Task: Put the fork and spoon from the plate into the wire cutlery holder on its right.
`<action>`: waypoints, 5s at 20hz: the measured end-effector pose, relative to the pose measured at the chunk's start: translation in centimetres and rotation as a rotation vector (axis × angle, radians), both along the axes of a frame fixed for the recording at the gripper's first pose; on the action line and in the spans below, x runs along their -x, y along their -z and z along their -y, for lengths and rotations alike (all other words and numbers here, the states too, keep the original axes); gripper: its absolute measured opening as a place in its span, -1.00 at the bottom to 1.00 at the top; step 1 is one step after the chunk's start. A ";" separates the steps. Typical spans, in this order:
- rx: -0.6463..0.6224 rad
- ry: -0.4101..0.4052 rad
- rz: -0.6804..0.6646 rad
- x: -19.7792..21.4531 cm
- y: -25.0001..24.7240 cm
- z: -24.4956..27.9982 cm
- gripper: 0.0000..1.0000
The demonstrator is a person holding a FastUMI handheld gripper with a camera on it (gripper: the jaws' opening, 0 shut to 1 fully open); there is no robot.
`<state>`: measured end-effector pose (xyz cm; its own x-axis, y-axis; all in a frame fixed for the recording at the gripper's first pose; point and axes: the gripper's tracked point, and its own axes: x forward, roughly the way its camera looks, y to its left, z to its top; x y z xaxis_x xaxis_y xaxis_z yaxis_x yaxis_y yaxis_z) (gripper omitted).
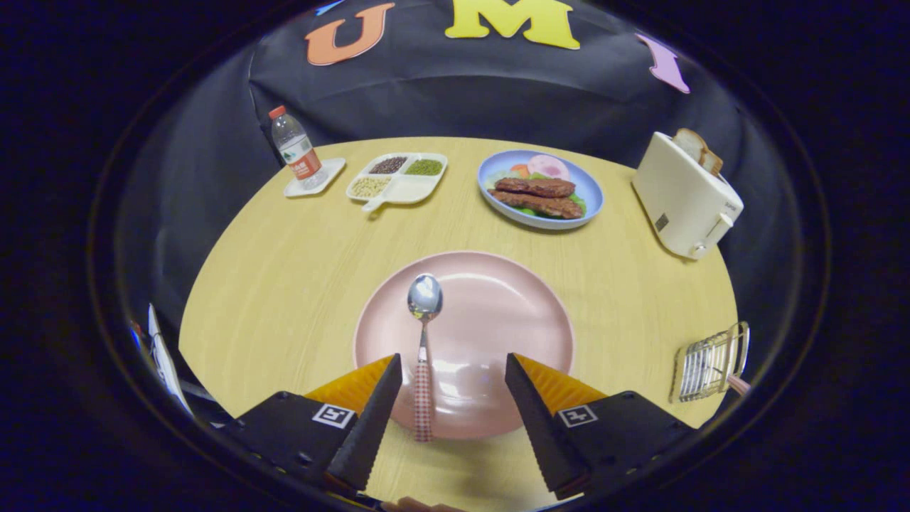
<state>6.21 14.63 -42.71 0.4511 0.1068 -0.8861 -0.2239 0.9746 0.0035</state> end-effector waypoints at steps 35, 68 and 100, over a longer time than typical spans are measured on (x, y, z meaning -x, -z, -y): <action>0.029 0.076 0.010 2.1 -7.7 4.1 -0.89; 0.018 0.280 -0.516 7.5 -12.6 31.9 -0.89; 0.151 0.277 -0.684 0.3 -10.6 31.3 -0.56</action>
